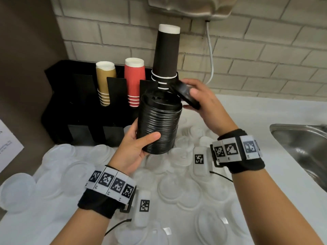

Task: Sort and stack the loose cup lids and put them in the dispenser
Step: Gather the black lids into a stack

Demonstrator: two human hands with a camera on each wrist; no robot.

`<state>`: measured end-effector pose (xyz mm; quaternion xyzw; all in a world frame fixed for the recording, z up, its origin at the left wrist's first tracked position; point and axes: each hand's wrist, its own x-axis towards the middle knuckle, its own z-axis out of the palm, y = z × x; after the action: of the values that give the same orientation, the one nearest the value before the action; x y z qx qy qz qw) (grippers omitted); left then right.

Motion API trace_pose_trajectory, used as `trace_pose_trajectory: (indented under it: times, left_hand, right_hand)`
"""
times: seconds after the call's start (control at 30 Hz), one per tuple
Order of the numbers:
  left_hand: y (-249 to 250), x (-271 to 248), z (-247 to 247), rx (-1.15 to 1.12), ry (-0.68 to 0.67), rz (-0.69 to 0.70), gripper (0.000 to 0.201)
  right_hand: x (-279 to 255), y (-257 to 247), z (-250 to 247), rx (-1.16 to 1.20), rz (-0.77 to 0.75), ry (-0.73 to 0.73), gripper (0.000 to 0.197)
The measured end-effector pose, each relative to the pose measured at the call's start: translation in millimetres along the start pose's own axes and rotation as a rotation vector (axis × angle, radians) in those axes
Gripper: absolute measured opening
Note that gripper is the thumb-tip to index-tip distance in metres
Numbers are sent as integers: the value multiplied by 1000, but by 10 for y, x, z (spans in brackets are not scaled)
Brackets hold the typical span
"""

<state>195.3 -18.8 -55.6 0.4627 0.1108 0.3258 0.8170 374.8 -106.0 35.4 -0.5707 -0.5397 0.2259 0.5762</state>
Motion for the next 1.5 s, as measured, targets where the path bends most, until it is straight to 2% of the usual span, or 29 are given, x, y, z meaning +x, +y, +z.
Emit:
trace_pose_trajectory:
  times: [0.1, 0.17, 0.23, 0.47, 0.97, 1.13, 1.23, 1.5]
  left_hand:
    - [4, -109, -21, -6, 3, -13, 56]
    - [26, -173, -26, 2, 6, -14, 58]
    - [55, -231, -31, 14, 2, -14, 62]
    - [104, -340, -93, 61, 13, -16, 55]
    - [225, -417, -226, 131, 10, -30, 65]
    - [298, -428, -263, 25, -21, -68, 58]
    - [379, -427, -287, -14, -2, -91, 67]
    - [537, -494, -391, -127, 32, -58, 64]
  right_hand:
    - [-117, -132, 208, -16, -19, -73, 35]
    - [-159, -189, 298, -69, -53, -94, 37]
    - [-181, -222, 362, -119, -67, -106, 36]
    - [-209, -237, 505, -272, -112, -129, 30]
    - [-160, -383, 593, -464, -117, -240, 32]
    - [-148, -392, 667, -475, -154, -235, 32]
    - [-149, -404, 738, -476, -166, -237, 38]
    - [-137, -332, 1014, -357, -202, -217, 45]
